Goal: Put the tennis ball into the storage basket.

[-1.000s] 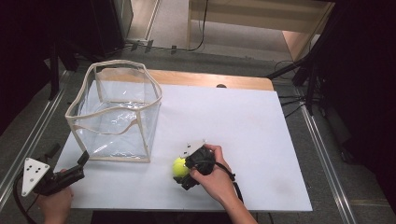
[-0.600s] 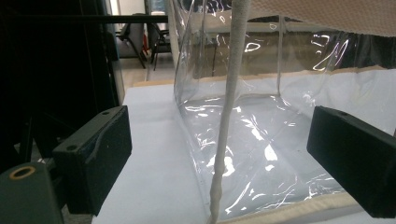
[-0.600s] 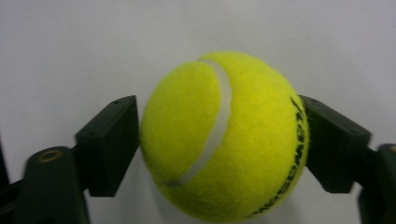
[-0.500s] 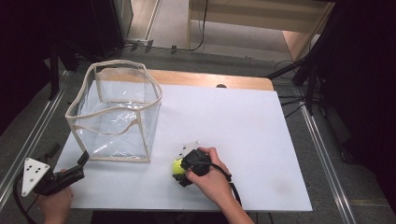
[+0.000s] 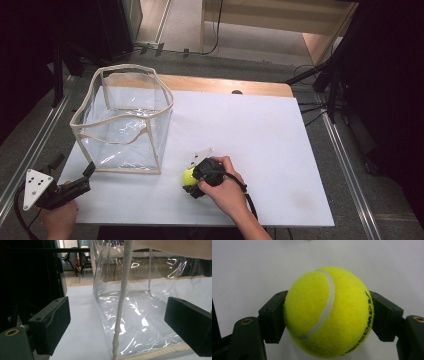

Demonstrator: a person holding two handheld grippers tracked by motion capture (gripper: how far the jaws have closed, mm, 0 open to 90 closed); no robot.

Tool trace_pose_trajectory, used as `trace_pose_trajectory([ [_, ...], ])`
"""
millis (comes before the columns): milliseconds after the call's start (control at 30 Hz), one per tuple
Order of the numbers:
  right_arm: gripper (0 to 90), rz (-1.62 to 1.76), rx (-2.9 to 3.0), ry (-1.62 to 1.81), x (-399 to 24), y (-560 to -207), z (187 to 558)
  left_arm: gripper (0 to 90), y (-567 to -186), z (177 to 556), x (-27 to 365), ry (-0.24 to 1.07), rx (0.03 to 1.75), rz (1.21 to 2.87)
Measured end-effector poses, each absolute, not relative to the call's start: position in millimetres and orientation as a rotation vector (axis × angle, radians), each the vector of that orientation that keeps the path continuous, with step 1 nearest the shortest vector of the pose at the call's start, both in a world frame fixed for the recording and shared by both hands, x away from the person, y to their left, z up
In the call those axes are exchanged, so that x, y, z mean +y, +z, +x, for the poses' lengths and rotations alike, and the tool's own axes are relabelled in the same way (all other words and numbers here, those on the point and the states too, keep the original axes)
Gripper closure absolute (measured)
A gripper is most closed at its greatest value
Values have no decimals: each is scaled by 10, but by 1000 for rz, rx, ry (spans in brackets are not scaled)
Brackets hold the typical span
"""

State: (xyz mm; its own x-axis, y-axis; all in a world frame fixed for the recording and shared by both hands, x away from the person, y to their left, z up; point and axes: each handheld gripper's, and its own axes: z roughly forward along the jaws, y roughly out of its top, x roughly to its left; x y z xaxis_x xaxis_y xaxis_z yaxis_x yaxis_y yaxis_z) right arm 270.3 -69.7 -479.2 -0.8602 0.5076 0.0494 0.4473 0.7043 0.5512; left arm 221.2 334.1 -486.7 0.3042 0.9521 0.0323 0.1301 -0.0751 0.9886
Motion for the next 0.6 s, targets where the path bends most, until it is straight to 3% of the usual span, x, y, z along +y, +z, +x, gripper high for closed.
trace_pose_trajectory([
  [600,236,720,2805,898,-501,-4595,2926,69,-4869,2213,3342,944,1054,1471],
])
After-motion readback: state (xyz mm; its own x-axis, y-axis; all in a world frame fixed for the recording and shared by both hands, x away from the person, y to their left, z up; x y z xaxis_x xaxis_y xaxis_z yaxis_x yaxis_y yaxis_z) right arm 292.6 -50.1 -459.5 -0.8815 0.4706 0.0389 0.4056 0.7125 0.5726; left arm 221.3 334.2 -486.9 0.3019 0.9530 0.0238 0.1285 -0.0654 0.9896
